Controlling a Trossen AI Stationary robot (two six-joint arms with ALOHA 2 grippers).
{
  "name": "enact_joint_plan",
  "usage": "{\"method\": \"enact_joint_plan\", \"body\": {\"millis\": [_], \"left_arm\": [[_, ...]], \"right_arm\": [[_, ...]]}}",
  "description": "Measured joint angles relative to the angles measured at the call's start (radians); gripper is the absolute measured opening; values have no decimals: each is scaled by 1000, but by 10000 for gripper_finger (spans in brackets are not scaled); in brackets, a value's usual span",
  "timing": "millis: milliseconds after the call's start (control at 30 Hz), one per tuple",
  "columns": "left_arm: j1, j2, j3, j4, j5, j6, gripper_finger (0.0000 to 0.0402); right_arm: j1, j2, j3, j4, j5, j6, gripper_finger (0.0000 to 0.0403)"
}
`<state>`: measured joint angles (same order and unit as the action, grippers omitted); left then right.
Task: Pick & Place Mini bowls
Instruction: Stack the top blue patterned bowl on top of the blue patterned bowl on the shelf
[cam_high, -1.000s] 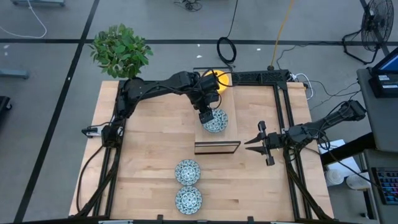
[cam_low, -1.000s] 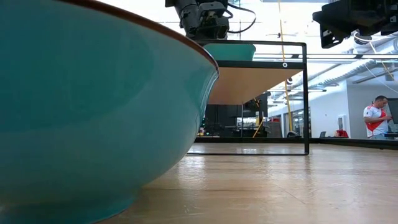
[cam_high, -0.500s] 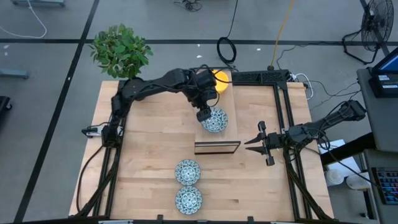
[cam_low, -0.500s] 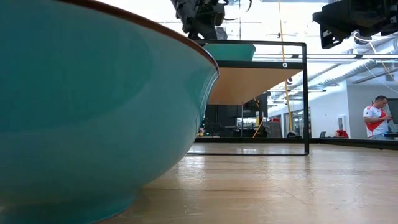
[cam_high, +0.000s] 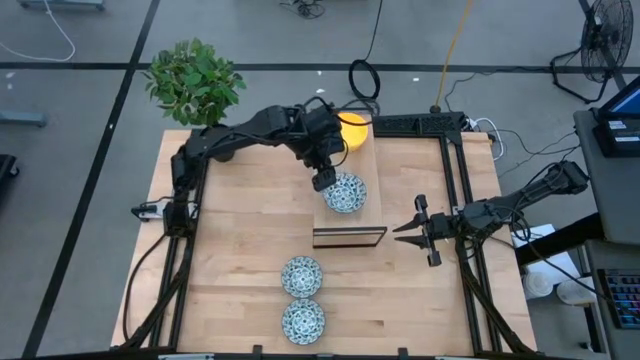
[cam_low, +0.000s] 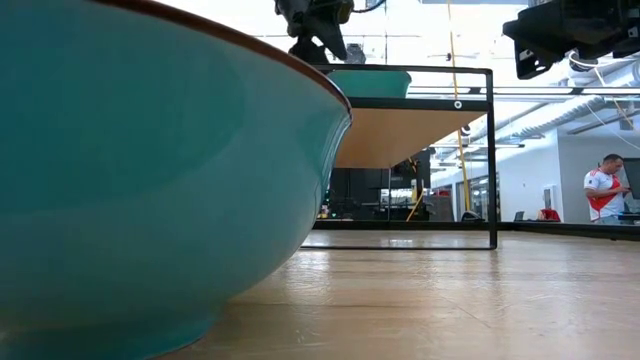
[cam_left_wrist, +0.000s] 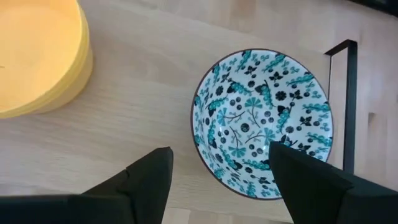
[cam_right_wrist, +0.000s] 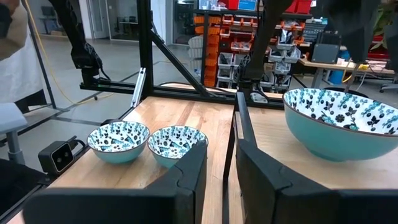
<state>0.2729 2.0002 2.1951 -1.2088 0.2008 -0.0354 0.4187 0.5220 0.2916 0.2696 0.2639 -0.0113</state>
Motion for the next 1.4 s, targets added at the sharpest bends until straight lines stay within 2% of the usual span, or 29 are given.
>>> {"method": "enact_joint_plan", "body": {"millis": [400, 667, 1000, 1200, 1400], "left_arm": [[-5, -110, 1, 62, -1, -52, 253], [-5, -238, 1, 119, -1, -57, 264], [-20, -377, 1, 95, -1, -22, 255], [-51, -417, 1, 56, -2, 47, 249], [-142, -419, 1, 5, -2, 83, 250]], "right_arm": [[0, 0, 0, 2, 0, 0, 75], [5, -11, 0, -5, -7, 8, 75], [24, -194, 0, -185, -6, 30, 75], [24, -284, -62, -193, -6, 28, 75], [24, -384, -103, -195, -9, 28, 75]]}}
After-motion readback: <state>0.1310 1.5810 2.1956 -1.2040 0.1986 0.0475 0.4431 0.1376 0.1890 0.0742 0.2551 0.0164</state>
